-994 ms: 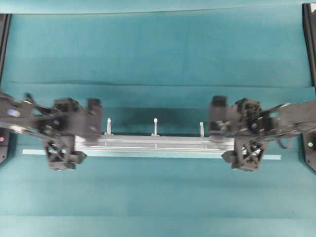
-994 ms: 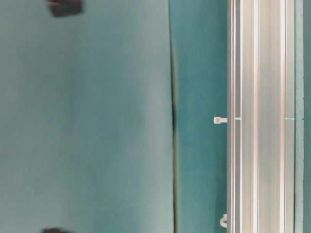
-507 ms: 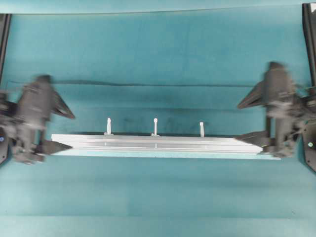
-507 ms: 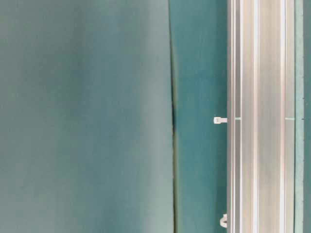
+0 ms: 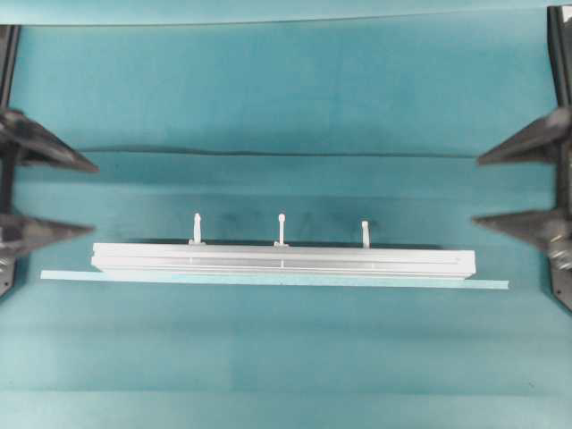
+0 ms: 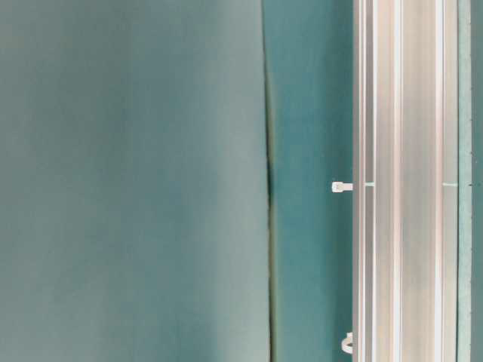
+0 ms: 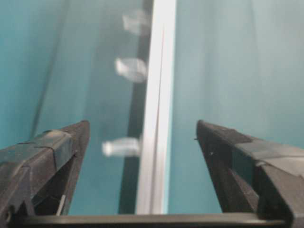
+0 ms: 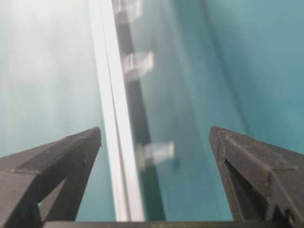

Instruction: Lift the large metal rail with both hands.

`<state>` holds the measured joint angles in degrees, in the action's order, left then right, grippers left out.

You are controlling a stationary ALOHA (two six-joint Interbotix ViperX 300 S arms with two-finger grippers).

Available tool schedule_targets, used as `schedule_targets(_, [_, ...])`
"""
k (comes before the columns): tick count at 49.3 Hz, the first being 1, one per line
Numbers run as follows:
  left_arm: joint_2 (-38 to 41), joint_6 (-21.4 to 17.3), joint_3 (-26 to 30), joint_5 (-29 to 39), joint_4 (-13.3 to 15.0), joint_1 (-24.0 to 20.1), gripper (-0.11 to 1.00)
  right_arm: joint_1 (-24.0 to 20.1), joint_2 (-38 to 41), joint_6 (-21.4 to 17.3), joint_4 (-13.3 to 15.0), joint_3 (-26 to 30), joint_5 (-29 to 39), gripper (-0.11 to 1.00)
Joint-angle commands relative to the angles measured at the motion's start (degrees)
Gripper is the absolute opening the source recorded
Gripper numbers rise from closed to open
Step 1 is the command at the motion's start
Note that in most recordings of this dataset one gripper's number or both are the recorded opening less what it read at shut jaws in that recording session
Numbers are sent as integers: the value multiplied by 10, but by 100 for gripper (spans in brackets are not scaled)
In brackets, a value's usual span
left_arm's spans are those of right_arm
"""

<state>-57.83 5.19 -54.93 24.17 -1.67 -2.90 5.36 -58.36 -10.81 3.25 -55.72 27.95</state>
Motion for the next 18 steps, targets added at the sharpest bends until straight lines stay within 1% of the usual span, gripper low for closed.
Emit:
schedule_targets(1, [1, 1, 6, -20, -1, -3, 97, 7, -13, -4, 1, 0, -33, 96])
schedule_targets(5, [2, 1, 5, -30, -1, -3, 97, 11, -22, -4, 1, -3, -49, 96])
schedule_targets(18, [0, 1, 6, -57, 0, -3, 97, 13, -25, -4, 0, -4, -54, 96])
